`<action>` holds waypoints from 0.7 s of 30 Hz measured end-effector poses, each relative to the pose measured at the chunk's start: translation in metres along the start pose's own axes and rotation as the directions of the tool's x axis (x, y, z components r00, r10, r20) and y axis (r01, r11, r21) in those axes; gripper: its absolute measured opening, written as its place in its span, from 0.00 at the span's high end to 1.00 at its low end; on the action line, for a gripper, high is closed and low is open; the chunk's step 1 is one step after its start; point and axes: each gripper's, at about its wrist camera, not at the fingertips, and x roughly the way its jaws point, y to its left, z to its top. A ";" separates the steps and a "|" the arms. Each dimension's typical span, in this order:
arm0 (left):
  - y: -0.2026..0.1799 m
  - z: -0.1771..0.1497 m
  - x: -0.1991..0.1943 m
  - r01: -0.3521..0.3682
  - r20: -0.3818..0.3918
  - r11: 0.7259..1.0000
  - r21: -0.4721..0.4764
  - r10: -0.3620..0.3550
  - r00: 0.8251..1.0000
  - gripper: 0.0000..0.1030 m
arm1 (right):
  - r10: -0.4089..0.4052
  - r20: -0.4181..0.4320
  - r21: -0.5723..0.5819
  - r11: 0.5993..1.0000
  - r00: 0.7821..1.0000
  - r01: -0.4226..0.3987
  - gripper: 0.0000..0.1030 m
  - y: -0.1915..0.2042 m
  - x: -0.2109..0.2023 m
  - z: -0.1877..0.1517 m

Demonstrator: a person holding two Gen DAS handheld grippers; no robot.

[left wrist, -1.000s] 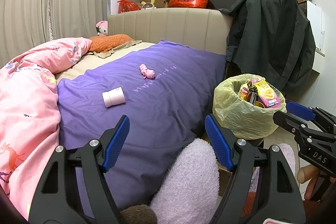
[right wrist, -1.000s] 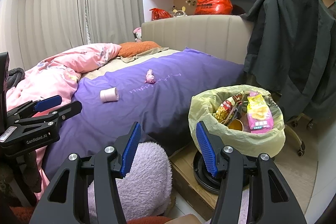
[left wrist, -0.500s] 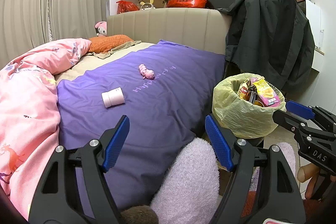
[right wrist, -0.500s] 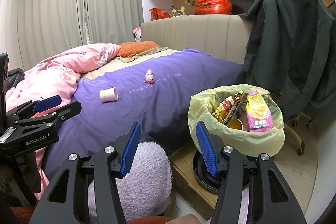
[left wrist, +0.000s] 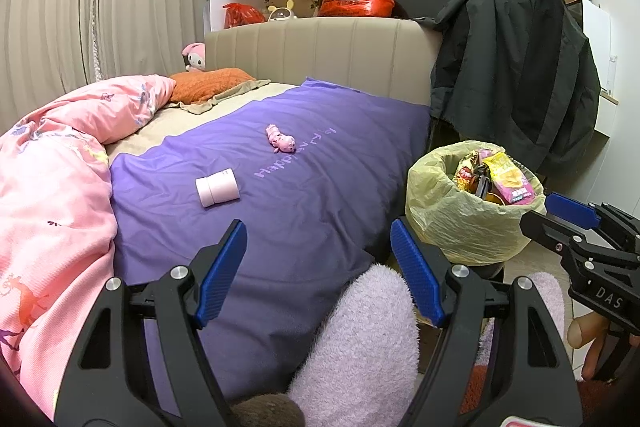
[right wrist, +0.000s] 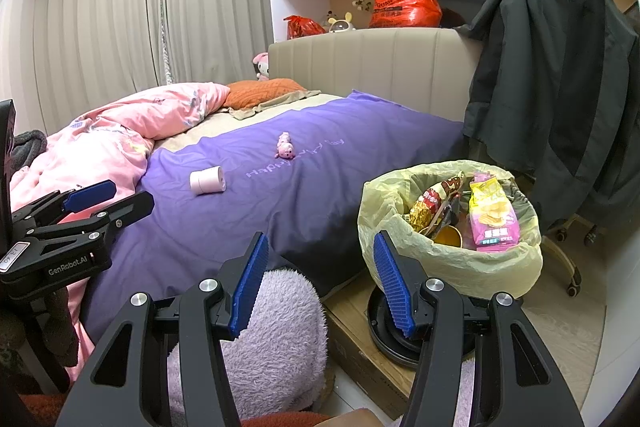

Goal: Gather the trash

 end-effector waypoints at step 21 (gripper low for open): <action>0.010 0.004 0.004 -0.015 -0.018 1.000 0.022 0.015 1.000 0.31 | -0.009 -0.019 -0.027 1.000 1.000 0.008 0.50 0.003 0.007 0.000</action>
